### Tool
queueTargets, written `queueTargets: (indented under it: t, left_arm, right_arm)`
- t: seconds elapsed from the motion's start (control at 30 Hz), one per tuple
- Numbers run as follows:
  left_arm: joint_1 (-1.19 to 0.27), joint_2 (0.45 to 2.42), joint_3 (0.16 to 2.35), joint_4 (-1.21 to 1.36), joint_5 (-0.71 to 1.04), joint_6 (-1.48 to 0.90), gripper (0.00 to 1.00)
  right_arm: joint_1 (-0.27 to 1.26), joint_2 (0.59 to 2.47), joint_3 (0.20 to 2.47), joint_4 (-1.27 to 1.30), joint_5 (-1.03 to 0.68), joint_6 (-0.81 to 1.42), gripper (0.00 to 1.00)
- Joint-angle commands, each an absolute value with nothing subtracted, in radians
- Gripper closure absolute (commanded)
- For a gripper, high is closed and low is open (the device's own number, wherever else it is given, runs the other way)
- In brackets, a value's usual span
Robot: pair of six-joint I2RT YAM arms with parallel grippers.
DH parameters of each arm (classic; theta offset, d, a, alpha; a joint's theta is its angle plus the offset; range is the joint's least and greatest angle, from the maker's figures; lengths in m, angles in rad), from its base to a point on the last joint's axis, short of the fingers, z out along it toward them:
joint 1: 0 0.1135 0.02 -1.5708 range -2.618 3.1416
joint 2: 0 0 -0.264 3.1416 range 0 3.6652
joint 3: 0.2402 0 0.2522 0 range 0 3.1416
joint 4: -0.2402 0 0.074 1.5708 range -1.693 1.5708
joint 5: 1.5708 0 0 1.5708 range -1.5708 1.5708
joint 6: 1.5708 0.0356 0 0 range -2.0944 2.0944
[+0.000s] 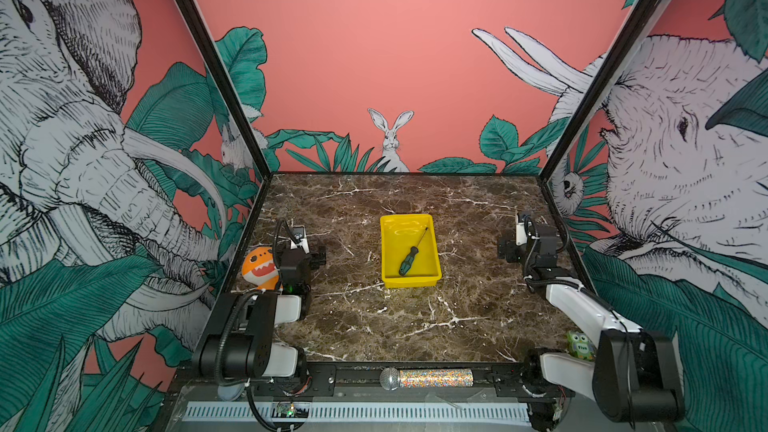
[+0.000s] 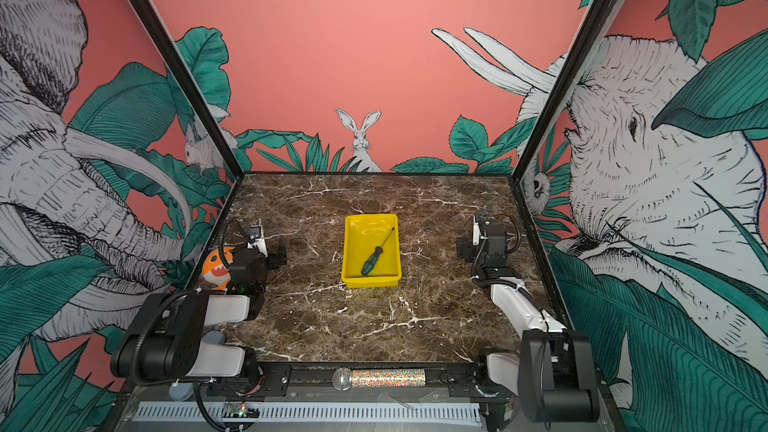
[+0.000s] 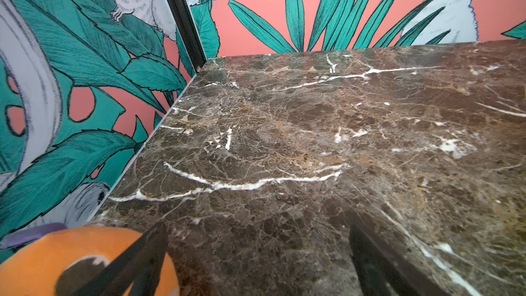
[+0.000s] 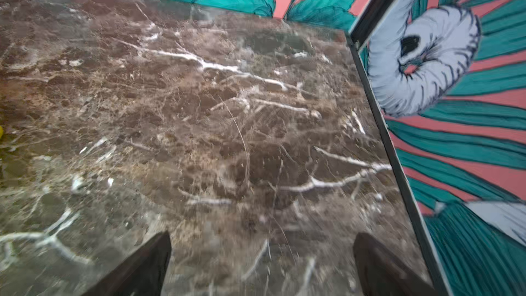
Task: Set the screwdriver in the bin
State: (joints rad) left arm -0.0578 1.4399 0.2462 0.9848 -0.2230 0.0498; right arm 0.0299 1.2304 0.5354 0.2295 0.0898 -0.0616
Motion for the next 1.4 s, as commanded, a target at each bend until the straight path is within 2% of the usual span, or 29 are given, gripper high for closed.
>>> queueTargets:
  t: [0.0, 0.07, 0.17, 0.23, 0.3, 0.4, 0.83, 0.93, 1.37]
  left_arm:
    - [-0.045, 1.532, 0.253, 1.138, -0.159, 0.063, 0.0]
    - [-0.044, 1.592, 0.261, 1.228, -0.131, 0.078, 0.0]
    - [-0.038, 1.531, 0.316, 1.022, -0.113, 0.067, 0.0]
    - [-0.037, 1.572, 0.368, 1.001, -0.029, 0.106, 0.0]
    - [-0.036, 1.546, 0.425, 0.826, 0.007, 0.121, 0.0]
    - [-0.034, 1.564, 0.415, 0.885, 0.008, 0.118, 0.0]
    - [-0.034, 1.554, 0.422, 0.851, 0.0, 0.114, 0.0]
    - [-0.034, 1.553, 0.422, 0.849, 0.0, 0.115, 0.0]
    - [-0.033, 1.553, 0.42, 0.853, 0.0, 0.115, 0.0]
  right_arm:
    - [0.029, 1.293, 0.47, 0.563, 0.093, -0.039, 0.01]
    - [0.029, 1.353, 0.453, 0.652, 0.093, 0.001, 0.01]
    - [0.029, 1.431, 0.447, 0.718, 0.029, -0.024, 0.01]
    - [0.029, 1.478, 0.431, 0.787, 0.011, -0.029, 0.01]
    - [0.029, 1.522, 0.413, 0.851, 0.014, -0.031, 0.01]
    - [0.029, 1.545, 0.37, 0.946, 0.072, -0.005, 0.01]
    - [0.029, 1.549, 0.39, 0.913, 0.125, 0.009, 0.01]
    - [0.032, 1.546, 0.386, 0.917, 0.053, -0.02, 0.01]
    - [0.032, 1.548, 0.39, 0.914, 0.053, -0.015, 0.01]
